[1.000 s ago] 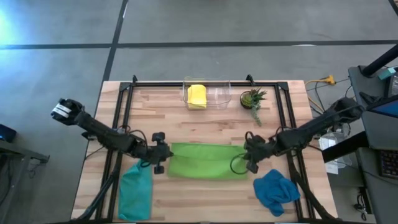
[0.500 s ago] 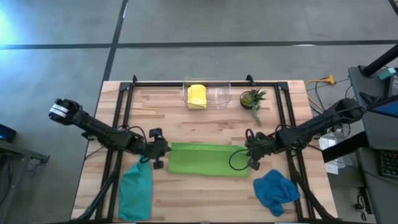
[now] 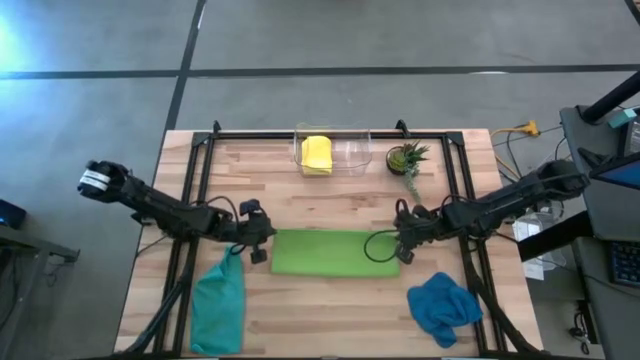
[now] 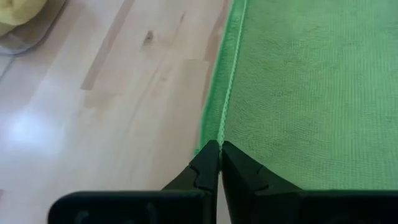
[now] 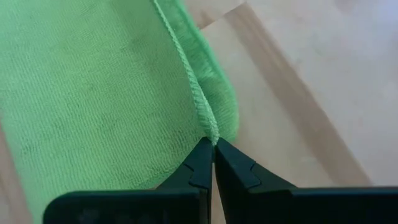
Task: Fold microfiber towels
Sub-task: Fold the green microfiber towel
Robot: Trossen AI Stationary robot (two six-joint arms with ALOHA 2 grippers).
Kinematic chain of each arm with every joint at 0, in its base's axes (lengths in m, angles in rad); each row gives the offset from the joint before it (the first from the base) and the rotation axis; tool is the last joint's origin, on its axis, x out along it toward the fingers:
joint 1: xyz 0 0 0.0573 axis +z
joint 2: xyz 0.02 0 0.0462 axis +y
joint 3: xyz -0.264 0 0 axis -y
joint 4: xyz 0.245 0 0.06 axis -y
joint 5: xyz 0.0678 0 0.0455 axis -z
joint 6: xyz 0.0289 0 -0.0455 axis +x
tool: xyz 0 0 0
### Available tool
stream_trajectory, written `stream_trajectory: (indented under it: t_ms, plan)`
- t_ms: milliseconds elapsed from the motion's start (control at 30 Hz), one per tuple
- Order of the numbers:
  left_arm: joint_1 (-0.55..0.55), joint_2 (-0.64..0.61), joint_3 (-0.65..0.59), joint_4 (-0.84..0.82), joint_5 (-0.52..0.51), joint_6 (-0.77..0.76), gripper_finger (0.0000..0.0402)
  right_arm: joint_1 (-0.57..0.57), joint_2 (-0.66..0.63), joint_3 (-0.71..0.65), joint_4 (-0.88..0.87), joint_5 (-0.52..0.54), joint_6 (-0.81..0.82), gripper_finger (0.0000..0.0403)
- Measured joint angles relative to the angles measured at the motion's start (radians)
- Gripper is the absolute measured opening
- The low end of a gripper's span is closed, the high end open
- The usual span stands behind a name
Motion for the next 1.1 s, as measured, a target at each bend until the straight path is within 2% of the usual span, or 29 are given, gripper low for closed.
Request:
stream_trajectory:
  t_ms: [300,467,600,867,1000,1100]
  plan:
    - [0.049,0.0,0.0,-0.001,-0.001,0.012,0.0,-0.059,0.0,0.0,0.003,-0.005,-0.049,0.0009]
    - [0.053,0.0,0.0,-0.001,0.005,0.023,0.0009,-0.08,0.0,0.0,0.004,-0.048,-0.051,0.002]
    - [0.053,0.0,0.0,-0.001,0.005,0.023,0.0046,-0.086,0.0,0.0,0.004,-0.051,-0.049,0.0051]
    - [0.055,-0.009,0.006,-0.016,0.001,0.023,0.0152,-0.107,-0.033,0.054,-0.081,-0.049,-0.047,0.0118]
    - [0.055,-0.025,0.039,-0.029,0.005,0.022,0.0191,-0.108,-0.08,0.102,-0.128,-0.028,-0.048,0.0133]
    - [0.056,-0.029,0.068,-0.022,0.048,0.019,0.0202,-0.107,-0.12,0.125,-0.121,-0.027,-0.038,0.0136]
